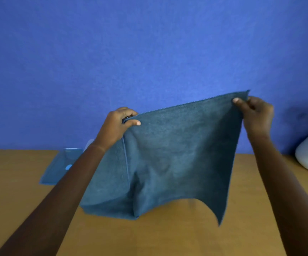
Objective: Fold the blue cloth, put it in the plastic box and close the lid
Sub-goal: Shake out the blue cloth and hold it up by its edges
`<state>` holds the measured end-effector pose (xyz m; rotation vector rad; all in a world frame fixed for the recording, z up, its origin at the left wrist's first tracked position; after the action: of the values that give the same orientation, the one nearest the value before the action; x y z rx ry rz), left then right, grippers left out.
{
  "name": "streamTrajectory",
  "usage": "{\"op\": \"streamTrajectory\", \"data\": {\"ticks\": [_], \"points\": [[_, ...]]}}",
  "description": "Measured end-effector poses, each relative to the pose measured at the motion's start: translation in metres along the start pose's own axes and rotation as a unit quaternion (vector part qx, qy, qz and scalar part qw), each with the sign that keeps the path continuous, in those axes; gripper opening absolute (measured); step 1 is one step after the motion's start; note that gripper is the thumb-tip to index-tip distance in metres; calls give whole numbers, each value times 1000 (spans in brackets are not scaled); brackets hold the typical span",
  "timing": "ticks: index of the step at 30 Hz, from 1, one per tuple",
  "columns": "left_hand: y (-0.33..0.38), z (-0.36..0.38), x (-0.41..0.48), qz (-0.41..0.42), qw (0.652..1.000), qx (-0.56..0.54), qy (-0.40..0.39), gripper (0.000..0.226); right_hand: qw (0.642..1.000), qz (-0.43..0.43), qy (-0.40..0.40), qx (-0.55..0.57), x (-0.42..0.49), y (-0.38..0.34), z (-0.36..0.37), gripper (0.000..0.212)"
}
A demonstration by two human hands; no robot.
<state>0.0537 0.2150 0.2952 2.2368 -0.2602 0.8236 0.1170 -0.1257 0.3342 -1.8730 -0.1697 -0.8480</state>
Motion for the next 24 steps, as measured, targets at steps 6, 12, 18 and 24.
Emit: {"op": "streamTrajectory", "data": {"ticks": [6,12,18,24], "points": [[-14,31,-23,4,996,68,-63,15,998,-52,4,18,19,-41,-11,11],[-61,55,-66,-88,980,146,-102,20,994,-77,56,56,31,-67,-33,22],[-102,46,-99,-204,937,252,-130,25,986,-32,126,101,60,-37,-69,25],[-104,32,-88,-254,941,223,-17,23,985,-7,91,146,48,-38,-77,20]]}}
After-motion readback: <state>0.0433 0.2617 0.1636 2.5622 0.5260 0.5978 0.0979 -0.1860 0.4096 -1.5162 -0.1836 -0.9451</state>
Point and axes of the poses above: each hand's wrist, its own x-axis towards the middle knuckle, its own z-axis out of the palm, y = z × x, the point moved 5 cm from there along x, towards the middle knuckle, and after that the axes turned 1 degree about z, right-handed, at the moved point
